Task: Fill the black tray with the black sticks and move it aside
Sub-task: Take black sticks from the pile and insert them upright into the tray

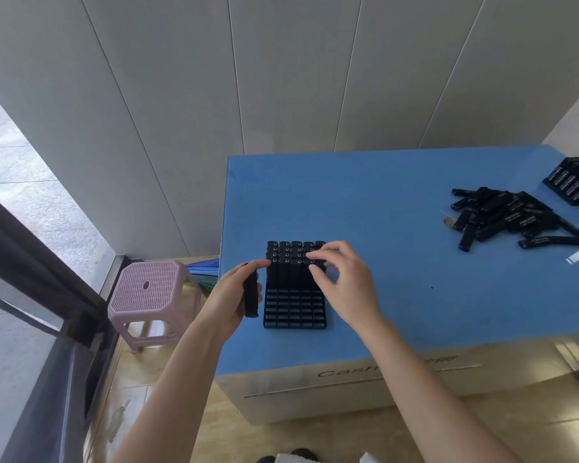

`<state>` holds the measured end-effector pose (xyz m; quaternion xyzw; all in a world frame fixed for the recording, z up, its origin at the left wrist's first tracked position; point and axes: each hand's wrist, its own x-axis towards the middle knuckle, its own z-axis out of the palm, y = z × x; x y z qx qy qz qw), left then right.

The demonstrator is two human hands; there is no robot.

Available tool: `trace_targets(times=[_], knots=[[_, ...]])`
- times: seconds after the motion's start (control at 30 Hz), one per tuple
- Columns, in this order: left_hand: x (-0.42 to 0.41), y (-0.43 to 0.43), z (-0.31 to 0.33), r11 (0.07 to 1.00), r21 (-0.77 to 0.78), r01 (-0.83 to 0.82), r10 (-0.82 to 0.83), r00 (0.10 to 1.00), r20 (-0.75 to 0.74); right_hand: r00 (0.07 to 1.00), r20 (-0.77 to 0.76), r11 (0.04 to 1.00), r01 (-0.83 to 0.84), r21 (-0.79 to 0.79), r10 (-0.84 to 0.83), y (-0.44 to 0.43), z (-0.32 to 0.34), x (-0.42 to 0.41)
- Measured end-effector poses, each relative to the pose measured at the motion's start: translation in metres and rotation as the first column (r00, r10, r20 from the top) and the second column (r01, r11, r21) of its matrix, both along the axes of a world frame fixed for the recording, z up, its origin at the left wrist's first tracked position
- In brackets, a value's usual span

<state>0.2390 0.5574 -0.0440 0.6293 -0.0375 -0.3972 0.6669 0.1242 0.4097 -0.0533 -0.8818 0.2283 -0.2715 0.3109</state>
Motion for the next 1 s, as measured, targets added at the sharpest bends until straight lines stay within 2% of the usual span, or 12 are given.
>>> trace_targets(times=[0.03, 0.1, 0.17, 0.23, 0.3, 0.37, 0.43, 0.5, 0.6, 0.67, 0.77, 1.0], knots=[[-0.001, 0.001, 0.001, 1.000, 0.009, 0.005, -0.005, 1.000, 0.019, 0.999, 0.034, 0.992, -0.032, 0.122, 0.028, 0.009, 0.000, 0.001], [-0.003, 0.001, 0.002, 1.000, -0.005, 0.015, -0.014, 0.999, 0.052, 0.993, -0.010, 0.918, -0.104, 0.384, 0.116, 0.028, 0.002, 0.003], [-0.005, 0.001, 0.003, 0.998, -0.057, 0.023, -0.019, 0.997, 0.070, 0.965, -0.116, 0.762, -0.108, 0.638, 0.234, 0.046, 0.004, 0.006], [-0.006, 0.001, 0.001, 0.994, -0.110, 0.022, -0.012, 0.996, 0.094, 0.948, -0.112, 0.538, -0.070, 0.840, 0.297, 0.059, 0.005, 0.009], [-0.006, 0.003, -0.002, 0.988, -0.152, 0.018, 0.002, 0.992, 0.128, 0.967, -0.008, 0.326, -0.077, 0.942, 0.254, 0.065, 0.005, 0.011], [-0.005, 0.006, -0.006, 0.986, -0.167, 0.006, 0.025, 0.983, 0.179, 0.990, 0.059, 0.263, -0.091, 0.960, 0.127, 0.066, 0.004, 0.012], [-0.004, 0.009, -0.011, 0.994, -0.109, -0.024, 0.051, 0.966, 0.252, 0.994, 0.103, 0.327, -0.091, 0.941, -0.021, 0.059, 0.003, 0.012], [-0.001, 0.012, -0.020, 0.994, 0.061, -0.091, 0.059, 0.915, 0.398, 0.983, 0.153, 0.481, -0.086, 0.872, -0.101, 0.048, 0.003, 0.012], [0.007, 0.019, -0.030, 0.928, 0.329, -0.175, -0.074, 0.779, 0.622, 0.992, 0.122, 0.792, -0.048, 0.608, -0.033, 0.030, 0.005, 0.014], [0.011, 0.023, -0.034, 0.883, 0.434, -0.176, -0.204, 0.690, 0.694, 0.996, 0.088, 0.896, -0.061, 0.440, 0.025, 0.025, 0.006, 0.018], [0.013, 0.024, -0.035, 0.838, 0.514, -0.184, -0.313, 0.609, 0.729, 0.993, 0.087, 0.958, -0.102, 0.269, 0.081, 0.024, 0.004, 0.026], [0.015, 0.030, -0.036, 0.814, 0.555, -0.174, -0.360, 0.598, 0.716, 0.984, -0.036, 0.984, -0.176, 0.026, 0.177, 0.027, -0.003, 0.033]])
